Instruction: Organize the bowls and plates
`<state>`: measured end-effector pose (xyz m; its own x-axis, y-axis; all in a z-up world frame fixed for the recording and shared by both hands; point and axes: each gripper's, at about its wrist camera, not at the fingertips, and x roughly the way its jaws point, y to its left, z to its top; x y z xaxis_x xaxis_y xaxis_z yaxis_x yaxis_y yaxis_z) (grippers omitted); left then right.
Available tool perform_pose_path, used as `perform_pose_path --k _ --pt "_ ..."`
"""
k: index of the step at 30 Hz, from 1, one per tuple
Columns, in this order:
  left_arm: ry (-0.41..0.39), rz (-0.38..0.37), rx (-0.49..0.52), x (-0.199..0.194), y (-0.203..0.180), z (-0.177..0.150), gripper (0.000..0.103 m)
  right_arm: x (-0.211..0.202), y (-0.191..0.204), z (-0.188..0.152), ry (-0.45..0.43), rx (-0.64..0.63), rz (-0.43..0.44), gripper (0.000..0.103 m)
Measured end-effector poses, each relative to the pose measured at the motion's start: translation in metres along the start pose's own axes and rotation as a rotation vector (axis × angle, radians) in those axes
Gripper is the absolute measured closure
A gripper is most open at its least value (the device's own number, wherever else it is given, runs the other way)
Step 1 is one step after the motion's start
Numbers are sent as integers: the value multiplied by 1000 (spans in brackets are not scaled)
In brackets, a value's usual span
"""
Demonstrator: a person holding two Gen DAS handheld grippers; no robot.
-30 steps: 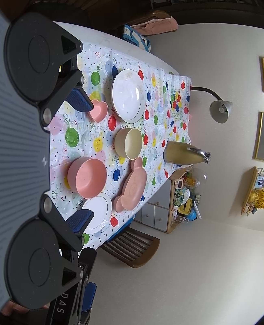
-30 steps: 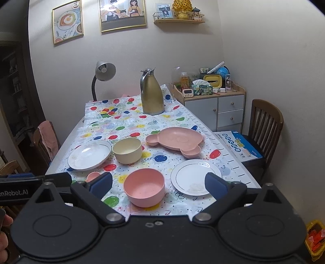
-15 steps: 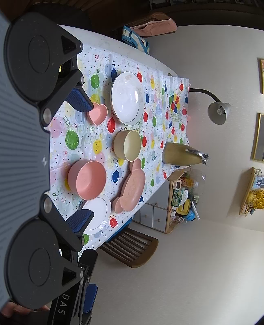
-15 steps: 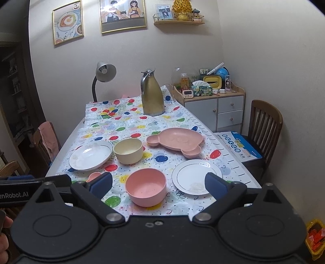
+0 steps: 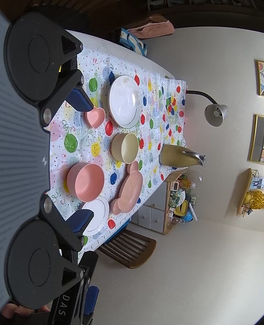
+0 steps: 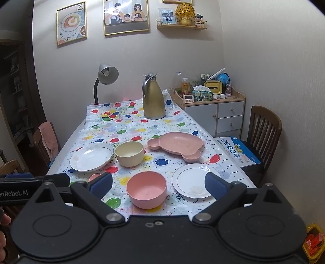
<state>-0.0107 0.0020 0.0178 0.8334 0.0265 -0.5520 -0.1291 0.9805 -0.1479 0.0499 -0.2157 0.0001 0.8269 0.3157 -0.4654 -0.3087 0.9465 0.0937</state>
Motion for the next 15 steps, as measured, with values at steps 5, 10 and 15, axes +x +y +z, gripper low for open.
perform_pose_path --k 5,10,15 --pt "-4 0 1 -1 1 1 0 -2 1 1 -5 -1 -1 5" --pt "-8 2 -2 -2 4 2 0 -2 1 3 -7 -2 1 5" --pt "-10 8 -5 -2 8 3 0 -2 6 6 -12 -10 7 5"
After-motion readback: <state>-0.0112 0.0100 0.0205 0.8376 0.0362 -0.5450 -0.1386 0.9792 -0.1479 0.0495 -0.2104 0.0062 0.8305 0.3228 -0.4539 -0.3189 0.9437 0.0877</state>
